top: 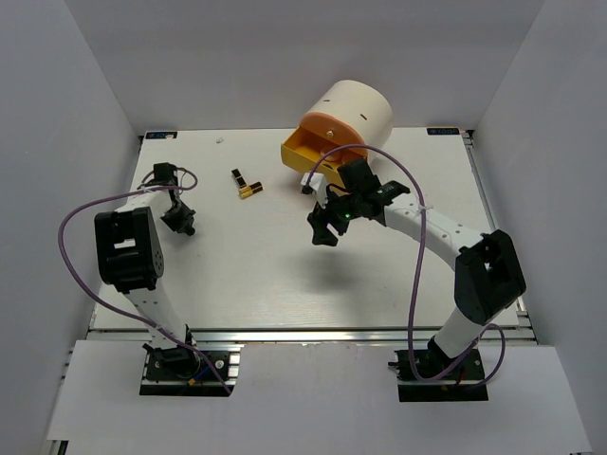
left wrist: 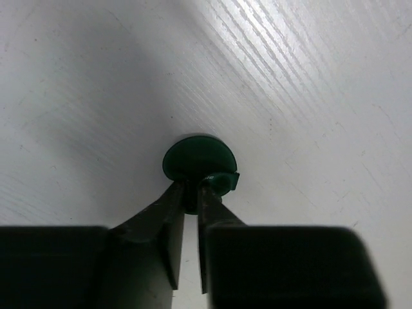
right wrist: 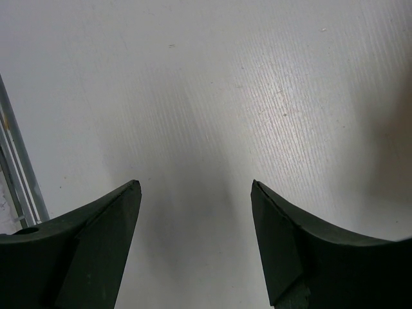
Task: Organize the makeup
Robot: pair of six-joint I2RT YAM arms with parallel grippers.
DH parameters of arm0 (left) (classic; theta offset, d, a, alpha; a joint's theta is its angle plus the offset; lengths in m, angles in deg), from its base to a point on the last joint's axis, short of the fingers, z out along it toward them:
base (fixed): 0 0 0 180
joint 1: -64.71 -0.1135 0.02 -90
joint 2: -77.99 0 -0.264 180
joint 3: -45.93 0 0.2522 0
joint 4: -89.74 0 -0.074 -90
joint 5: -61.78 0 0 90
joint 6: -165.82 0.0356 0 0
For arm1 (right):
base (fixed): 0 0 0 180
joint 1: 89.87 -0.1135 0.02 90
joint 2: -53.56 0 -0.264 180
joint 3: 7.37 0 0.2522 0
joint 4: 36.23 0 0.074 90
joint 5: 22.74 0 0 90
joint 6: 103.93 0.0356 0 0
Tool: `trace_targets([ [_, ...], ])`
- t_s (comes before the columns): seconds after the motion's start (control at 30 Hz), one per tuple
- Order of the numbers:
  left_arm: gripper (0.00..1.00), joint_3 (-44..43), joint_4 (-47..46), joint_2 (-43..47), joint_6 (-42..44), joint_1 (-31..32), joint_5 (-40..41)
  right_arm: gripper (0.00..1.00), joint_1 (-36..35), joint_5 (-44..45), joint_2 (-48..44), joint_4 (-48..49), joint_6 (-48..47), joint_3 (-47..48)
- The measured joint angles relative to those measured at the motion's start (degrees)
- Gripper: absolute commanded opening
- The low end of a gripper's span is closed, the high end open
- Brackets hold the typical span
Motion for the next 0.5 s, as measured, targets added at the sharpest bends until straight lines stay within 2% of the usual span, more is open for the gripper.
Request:
trace_targets([
  [0.13, 0.09, 1.6, -1.6, 1.5, -0.2, -0.4, -1.4, 0.74, 0.1, 0.2, -0.5, -0.7, -0.5, 0.0],
  [0.27, 0.04, 7.4, -6.8, 7.1, -2.4, -0.2, -7.3, 0.73, 0.8, 0.4, -1.9, -0.9, -0.7, 0.0],
  [0.5, 0.01, 11.4, -15.8, 17.3, -8.5, 7.1, -15.4, 0.68, 6.7, 0.3, -7.7, 1.6, -0.5, 0.0],
])
